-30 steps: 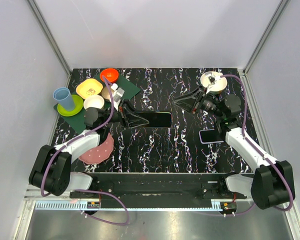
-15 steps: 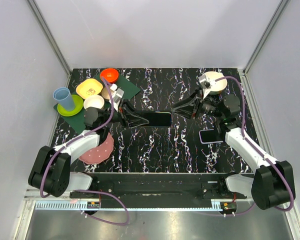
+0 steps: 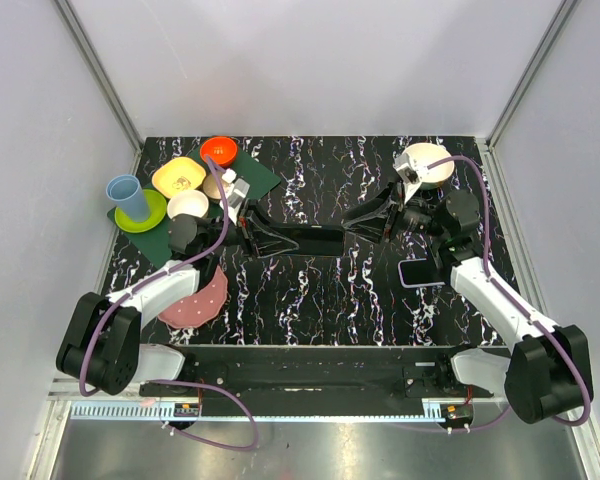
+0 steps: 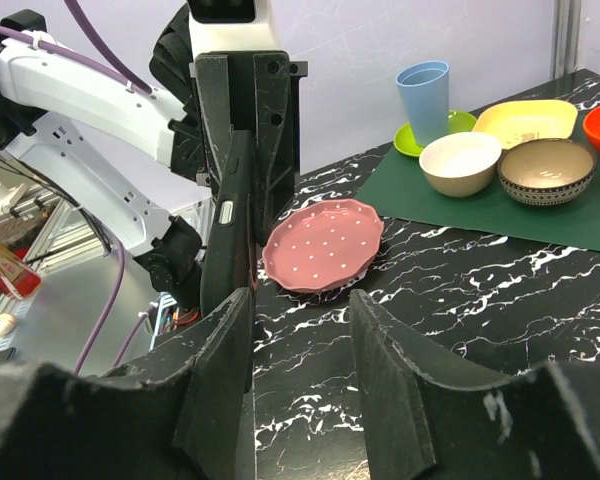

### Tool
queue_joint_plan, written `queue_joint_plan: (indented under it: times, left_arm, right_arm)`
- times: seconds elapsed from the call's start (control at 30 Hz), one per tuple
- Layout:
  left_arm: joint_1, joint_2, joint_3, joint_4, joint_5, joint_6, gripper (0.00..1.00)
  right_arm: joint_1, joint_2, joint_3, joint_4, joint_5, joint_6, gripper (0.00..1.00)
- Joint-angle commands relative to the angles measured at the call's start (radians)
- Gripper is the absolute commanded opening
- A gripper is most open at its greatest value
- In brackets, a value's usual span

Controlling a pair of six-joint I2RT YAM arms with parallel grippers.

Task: Take the phone out of the phone case
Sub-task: Remove the phone case from the phone.

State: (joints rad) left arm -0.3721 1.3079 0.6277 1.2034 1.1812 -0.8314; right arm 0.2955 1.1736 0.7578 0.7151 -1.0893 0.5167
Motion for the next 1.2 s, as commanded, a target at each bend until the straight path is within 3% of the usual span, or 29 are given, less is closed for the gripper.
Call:
queue_joint_plan:
  times: [0.0, 0.37, 0.63, 0.87, 1.17]
  left_arm:
    - [0.004, -0.027, 0.033, 0.064, -0.063, 0.038, 0.0]
    - [0.004, -0.027, 0.032, 0.053, -0.063, 0.048, 0.0]
    - [0.004, -0.033, 0.032, 0.047, -0.065, 0.054, 0.0]
    - [0.004, -0.032, 0.032, 0.047, -0.066, 0.054, 0.0]
    - [0.004, -0.03, 0.03, 0.05, -0.063, 0.055, 0.0]
  right_arm:
    - [0.021, -0.045, 0.0, 0.099, 0.025, 0.009, 0.51]
    - [-0.004, -0.066, -0.012, 0.227, 0.057, 0.147, 0.55]
    - [-0.002, -0.063, -0.017, 0.276, -0.049, 0.197, 0.57]
    - [0.013, -0.051, -0.008, 0.135, -0.025, 0.076, 0.54]
    - [0.013, -0.031, -0.009, 0.121, 0.014, 0.074, 0.47]
